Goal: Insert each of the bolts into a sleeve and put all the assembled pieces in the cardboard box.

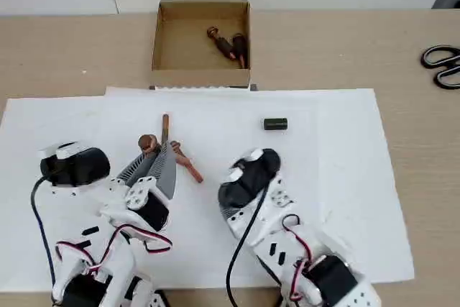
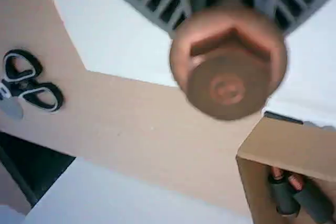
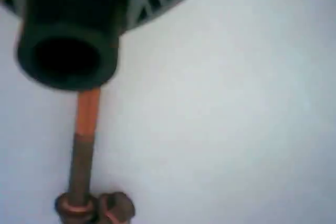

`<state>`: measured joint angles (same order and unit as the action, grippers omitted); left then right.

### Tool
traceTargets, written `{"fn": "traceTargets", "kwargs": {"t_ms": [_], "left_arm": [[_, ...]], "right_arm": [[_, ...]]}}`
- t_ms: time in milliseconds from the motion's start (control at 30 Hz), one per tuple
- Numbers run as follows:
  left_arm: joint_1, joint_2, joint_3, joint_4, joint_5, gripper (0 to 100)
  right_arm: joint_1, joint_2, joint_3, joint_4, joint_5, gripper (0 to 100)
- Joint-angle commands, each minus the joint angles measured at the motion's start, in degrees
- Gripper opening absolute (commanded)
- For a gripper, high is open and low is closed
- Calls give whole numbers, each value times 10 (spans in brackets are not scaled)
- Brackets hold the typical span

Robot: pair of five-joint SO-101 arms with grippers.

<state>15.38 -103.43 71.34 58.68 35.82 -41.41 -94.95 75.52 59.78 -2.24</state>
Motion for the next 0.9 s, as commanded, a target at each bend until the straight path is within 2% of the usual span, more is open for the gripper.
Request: {"fn": "traceTargets", "kwargs": {"t_ms": [0,133,300,500,867], "left_arm": [[1,-6,-23,27,-25,6],[1,-6,6,18,-47,6],[1,-6,58,-40,-46,6],[2,-6,65,-96,-21,6],[17,-6,66,-49,-14,6]], "right_arm": [[17,-8,-67,61,-10,2],[18,-29,-53,63,-11,2],[3,-92,34,7,-3,2],[-24,-87,111,-76,18,2],[-27,-87,161,-167,47,2]]}}
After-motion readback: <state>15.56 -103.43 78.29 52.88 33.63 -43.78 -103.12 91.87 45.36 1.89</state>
